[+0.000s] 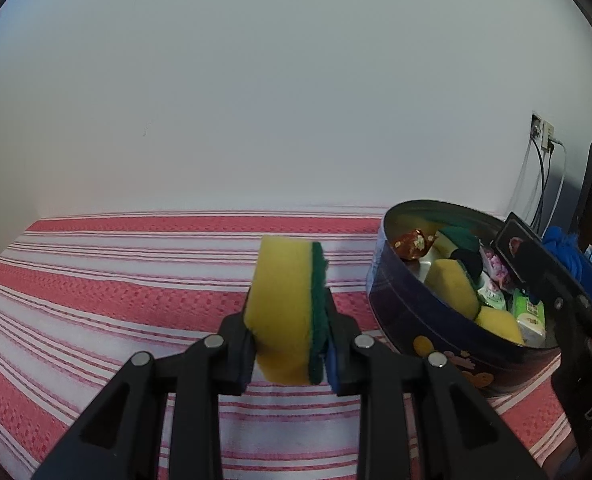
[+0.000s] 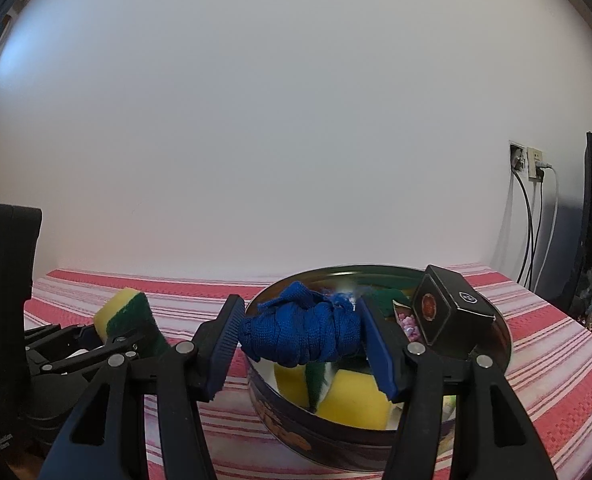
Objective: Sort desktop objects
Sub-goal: 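Carry the yellow sponge and blue fuzzy ball over the tin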
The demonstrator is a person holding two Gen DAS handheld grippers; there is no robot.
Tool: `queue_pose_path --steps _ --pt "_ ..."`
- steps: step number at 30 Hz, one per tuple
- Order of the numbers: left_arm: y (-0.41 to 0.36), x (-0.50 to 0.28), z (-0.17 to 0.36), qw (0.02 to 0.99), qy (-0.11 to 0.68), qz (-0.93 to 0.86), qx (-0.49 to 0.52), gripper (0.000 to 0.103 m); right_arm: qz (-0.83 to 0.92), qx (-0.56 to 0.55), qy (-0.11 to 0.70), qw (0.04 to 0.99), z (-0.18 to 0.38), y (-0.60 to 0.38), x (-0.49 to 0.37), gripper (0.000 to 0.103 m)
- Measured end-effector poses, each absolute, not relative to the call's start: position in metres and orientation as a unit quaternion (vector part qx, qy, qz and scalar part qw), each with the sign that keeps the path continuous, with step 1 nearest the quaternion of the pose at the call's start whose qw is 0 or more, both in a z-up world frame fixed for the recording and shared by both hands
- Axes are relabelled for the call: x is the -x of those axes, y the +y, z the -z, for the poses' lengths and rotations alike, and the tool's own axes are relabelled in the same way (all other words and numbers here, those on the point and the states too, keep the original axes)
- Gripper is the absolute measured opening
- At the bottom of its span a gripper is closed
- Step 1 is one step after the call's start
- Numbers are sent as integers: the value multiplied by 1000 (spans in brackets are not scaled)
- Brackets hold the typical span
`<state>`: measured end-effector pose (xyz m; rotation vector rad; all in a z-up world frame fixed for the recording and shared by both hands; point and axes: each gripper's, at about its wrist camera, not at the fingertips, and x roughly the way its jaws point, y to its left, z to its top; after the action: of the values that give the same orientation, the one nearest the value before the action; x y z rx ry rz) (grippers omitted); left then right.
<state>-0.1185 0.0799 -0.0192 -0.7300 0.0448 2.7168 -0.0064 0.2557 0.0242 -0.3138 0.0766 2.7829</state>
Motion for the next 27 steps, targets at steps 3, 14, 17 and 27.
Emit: queue_pose_path --steps 3,14,17,27 --pt "82 114 18 165 16 -953 255 26 -979 108 31 171 -26 257 0 60" --pt "96 94 16 190 9 -949 252 26 -979 90 40 181 -31 266 -22 60" --pt "103 90 15 199 5 -947 252 26 -977 86 42 188 -31 273 -29 60" --pt "133 71 0 233 8 -944 233 26 -969 87 51 224 -33 311 -45 60"
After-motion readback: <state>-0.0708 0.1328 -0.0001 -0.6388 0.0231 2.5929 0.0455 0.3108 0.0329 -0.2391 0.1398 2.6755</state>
